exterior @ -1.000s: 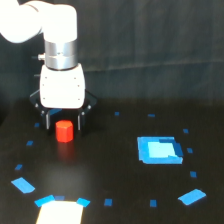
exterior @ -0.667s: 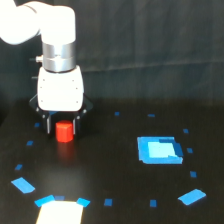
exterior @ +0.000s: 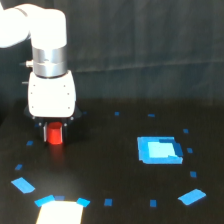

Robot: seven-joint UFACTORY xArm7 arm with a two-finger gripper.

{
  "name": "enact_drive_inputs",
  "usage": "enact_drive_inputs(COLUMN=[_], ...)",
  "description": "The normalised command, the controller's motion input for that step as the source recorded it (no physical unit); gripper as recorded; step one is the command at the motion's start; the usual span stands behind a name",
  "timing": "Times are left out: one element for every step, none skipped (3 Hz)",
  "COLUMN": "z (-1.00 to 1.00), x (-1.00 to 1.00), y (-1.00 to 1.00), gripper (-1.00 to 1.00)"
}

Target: Pick up the red object from the table

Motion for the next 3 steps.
enact_drive_inputs(z=[1.0, 1.0, 0.96], x=[0.22, 0.2, 0.35], y=[0.29, 0.3, -0.25], gripper=[-1.0, -0.99, -1.0])
